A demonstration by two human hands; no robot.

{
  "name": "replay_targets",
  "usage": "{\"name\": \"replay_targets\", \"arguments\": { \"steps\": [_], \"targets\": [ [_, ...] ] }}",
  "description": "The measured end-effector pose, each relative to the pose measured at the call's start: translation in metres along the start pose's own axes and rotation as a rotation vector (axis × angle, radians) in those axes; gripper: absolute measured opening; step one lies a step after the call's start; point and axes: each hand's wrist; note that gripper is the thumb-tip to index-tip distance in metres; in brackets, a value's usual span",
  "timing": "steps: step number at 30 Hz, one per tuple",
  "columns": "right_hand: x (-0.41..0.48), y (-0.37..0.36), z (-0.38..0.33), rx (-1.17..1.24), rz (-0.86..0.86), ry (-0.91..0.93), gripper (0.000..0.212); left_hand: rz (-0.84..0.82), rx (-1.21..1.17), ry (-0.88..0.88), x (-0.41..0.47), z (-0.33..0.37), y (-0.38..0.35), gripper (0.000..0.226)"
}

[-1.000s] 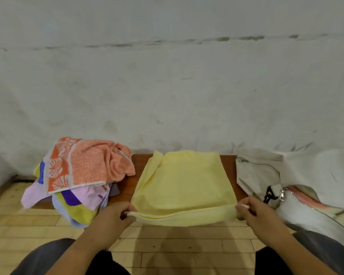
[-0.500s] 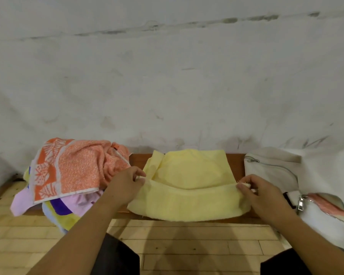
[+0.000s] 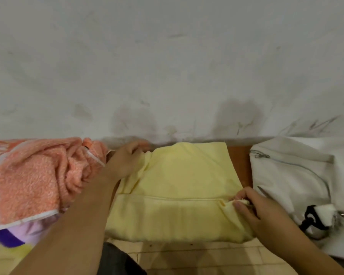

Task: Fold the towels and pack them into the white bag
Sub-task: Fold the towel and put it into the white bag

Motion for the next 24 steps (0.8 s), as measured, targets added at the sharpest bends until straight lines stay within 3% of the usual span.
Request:
{"name": "replay_targets", "arguments": {
  "steps": [5, 9, 13, 18, 24],
  "targets": [
    [0.000, -0.002, -0.015, -0.096, 0.075, 0.041, 0.010, -0.154, 0.032, 0.003, 0.002, -0.010, 0.012, 0.037],
    [0.004, -0.012, -0.023, -0.049, 0.004, 0.087, 0.005, -0.212, 0.121, -0.018, 0.000, -0.009, 0.010, 0.035],
    [0.009, -0.021, -0.019, -0.035, -0.061, 0.096, 0.007, -0.109, 0.136, -0.018, 0.000, -0.014, 0.007, 0.014],
    [0.010, -0.023, -0.012, -0.022, -0.030, 0.067, 0.009, 0.127, 0.061, 0.047, 0.004, -0.019, 0.011, 0.008],
    [0.010, -0.025, -0.012, -0.025, -0.028, 0.055, 0.011, 0.350, -0.464, 0.341, 0.007, -0.036, 0.019, 0.006]
  ]
}}
Point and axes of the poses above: each hand's wrist, its own x-axis towards the middle knuckle, its own y-axis out of the back of the hand, z = x × y, and after that the axes turned 3 degrees about z, right-handed
